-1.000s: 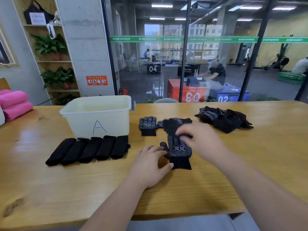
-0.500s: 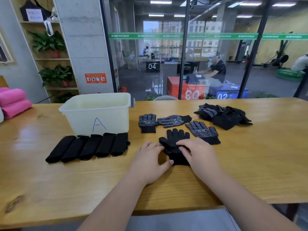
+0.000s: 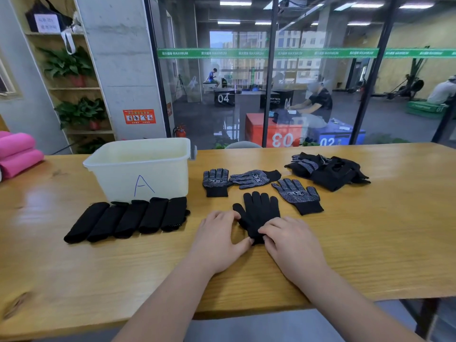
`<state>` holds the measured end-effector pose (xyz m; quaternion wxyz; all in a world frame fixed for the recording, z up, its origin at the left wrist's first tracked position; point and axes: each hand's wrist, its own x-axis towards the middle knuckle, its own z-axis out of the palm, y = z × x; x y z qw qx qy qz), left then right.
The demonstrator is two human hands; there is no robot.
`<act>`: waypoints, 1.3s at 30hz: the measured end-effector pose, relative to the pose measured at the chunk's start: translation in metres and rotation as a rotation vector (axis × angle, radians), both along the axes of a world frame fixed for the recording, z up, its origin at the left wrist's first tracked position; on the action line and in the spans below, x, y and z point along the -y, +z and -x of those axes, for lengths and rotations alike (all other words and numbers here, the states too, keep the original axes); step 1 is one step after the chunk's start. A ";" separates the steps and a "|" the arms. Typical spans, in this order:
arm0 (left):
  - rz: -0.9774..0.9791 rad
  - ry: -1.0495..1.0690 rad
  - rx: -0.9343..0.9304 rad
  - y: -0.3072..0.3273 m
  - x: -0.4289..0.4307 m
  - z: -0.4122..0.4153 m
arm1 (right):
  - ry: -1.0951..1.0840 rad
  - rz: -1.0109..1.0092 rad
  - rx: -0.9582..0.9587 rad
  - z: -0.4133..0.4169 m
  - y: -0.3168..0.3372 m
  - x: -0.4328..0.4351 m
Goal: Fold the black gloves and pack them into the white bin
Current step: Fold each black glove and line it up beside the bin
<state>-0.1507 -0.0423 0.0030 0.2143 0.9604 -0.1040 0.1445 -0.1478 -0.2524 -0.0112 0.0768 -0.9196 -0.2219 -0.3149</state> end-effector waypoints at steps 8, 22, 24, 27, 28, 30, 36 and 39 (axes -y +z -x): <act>-0.010 -0.036 -0.024 -0.003 -0.002 -0.004 | 0.004 -0.058 -0.072 0.010 0.009 -0.002; -0.130 0.011 -0.112 -0.010 -0.001 -0.011 | -0.151 0.009 -0.575 -0.071 0.044 -0.014; -0.123 0.008 -0.119 -0.011 -0.001 -0.011 | -0.132 0.095 -0.657 -0.077 0.037 -0.022; -0.117 0.000 -0.110 -0.009 -0.001 -0.011 | -0.231 0.128 -0.549 -0.087 0.029 -0.031; -0.110 -0.002 -0.103 -0.009 -0.001 -0.010 | -0.249 0.116 -0.507 -0.090 0.028 -0.035; -0.060 0.003 -0.084 -0.007 -0.002 -0.011 | -0.238 0.111 -0.515 -0.094 0.024 -0.044; 0.157 0.102 0.058 -0.009 -0.008 -0.016 | -0.233 0.118 -0.662 -0.099 0.013 -0.054; 0.168 0.133 0.102 -0.008 -0.007 -0.016 | -0.228 0.134 -0.688 -0.101 0.015 -0.058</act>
